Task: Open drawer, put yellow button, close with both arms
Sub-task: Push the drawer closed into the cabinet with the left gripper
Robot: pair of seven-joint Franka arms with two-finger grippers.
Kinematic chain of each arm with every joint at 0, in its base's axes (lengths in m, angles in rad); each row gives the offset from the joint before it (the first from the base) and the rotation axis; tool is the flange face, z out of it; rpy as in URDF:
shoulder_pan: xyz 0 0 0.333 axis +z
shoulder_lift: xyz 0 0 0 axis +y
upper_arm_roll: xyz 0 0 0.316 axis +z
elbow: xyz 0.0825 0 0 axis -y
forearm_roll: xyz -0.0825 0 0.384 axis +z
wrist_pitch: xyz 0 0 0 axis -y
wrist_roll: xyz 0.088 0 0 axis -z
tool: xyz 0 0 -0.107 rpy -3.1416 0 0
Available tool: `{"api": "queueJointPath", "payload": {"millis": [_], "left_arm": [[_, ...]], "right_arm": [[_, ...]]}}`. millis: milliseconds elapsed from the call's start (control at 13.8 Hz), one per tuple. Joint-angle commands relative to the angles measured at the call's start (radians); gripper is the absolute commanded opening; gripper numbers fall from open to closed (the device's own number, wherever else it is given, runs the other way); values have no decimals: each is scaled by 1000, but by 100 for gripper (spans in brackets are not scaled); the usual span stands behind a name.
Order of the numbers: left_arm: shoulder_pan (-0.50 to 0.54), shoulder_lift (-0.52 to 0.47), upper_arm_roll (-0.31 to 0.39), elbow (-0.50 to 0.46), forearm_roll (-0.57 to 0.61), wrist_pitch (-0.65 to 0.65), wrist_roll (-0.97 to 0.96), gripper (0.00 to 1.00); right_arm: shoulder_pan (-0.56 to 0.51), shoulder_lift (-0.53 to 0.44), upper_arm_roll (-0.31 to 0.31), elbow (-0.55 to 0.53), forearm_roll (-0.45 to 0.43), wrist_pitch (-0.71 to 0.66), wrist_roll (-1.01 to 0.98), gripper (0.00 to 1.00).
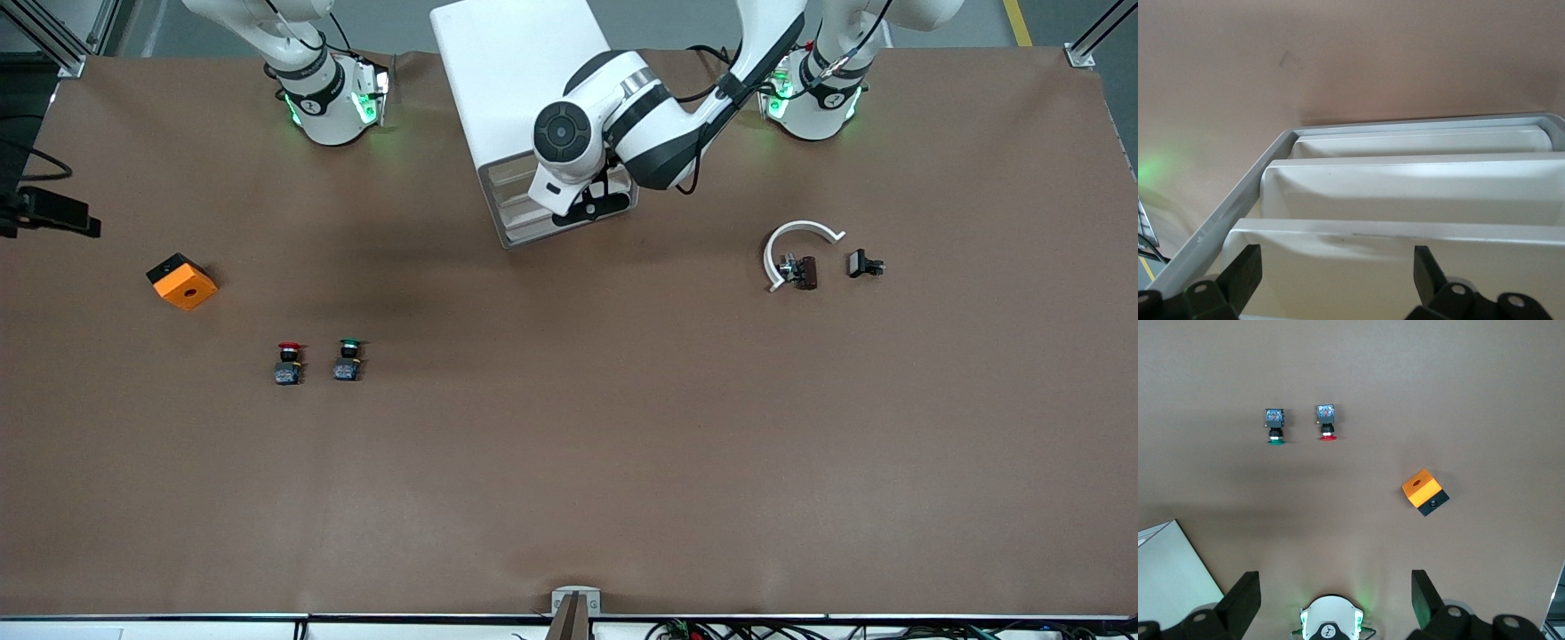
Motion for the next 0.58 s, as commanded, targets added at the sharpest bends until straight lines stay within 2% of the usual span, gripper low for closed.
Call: {"api": "queueJointPath", "payload": {"millis": [0, 145, 290, 507], "left_arm": [[-15, 17, 10, 44, -13, -27, -25, 100], [9, 17, 53, 90, 32, -57, -31, 100], [38, 15, 81, 139, 135, -113, -29, 100], [142, 0, 84, 179, 240, -153, -23, 100]], "right_arm": [[-5, -42, 30, -6, -22, -45, 16, 100], [6, -62, 30, -7, -39, -28, 20, 100], [6, -89, 31, -16, -33, 13, 12, 100], [3, -160, 28, -122, -9, 96, 9, 100]]}}
